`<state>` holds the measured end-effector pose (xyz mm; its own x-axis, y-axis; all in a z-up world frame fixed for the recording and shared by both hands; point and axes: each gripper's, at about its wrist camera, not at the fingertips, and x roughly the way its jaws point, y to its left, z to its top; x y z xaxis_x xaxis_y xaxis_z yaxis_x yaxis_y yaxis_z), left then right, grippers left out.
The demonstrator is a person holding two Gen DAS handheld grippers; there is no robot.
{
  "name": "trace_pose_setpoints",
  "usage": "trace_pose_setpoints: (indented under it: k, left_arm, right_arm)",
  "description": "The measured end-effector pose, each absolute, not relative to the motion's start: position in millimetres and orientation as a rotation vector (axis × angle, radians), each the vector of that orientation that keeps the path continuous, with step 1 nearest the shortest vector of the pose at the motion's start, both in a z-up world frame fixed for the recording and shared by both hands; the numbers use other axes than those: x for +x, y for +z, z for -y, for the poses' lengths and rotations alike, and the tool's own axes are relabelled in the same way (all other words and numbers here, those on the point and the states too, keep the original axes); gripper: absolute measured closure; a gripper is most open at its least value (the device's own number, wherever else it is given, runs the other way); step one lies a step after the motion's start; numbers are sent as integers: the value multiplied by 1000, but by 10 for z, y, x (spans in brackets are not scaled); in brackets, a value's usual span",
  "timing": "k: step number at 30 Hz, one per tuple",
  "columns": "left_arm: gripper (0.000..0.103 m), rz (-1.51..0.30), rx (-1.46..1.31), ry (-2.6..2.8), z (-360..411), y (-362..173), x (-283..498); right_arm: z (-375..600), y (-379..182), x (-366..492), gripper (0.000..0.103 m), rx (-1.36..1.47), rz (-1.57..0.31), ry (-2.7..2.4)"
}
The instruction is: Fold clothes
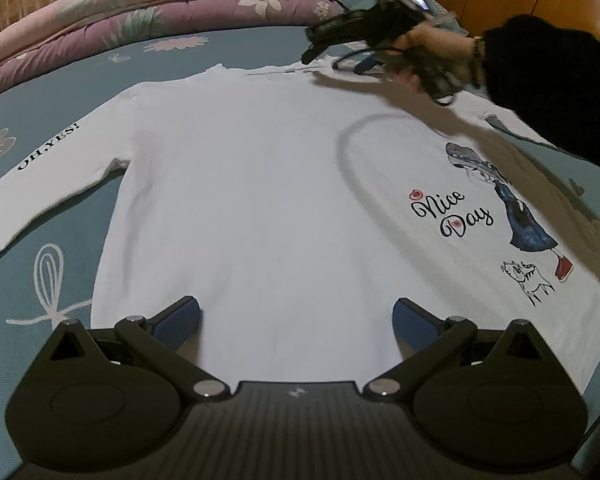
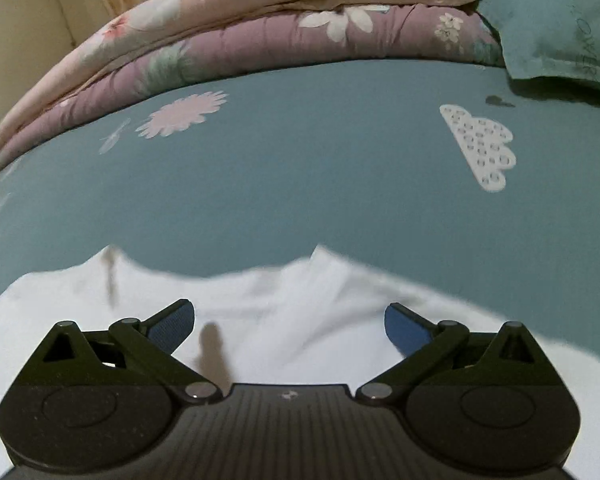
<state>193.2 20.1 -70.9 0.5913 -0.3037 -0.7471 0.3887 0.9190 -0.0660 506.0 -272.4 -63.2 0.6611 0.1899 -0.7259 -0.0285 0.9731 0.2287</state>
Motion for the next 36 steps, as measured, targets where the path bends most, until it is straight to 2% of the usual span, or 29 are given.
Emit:
trace_pose_setpoints:
  k: [7, 13, 21, 30, 36]
  left_arm:
    - [1, -847, 82, -410, -232, -701, 1936]
    - [1, -842, 63, -380, -240, -613, 1946]
    - [1, -772, 32, -344, -317, -498, 2347]
    - [1, -753, -43, -287, -459, -412, 3048]
    - [1, -807, -154, -285, -586, -575, 3507]
  right_arm:
    - [2780, -251, 4664, 0, 209, -842, 174]
    - [2901, 24, 3627, 0, 122, -876, 204]
    - [2801, -484, 2593, 0, 108, -908, 179]
    - [2553, -756, 2432, 0, -31, -819, 128]
    - [2568, -800, 2419, 0, -35, -768, 134]
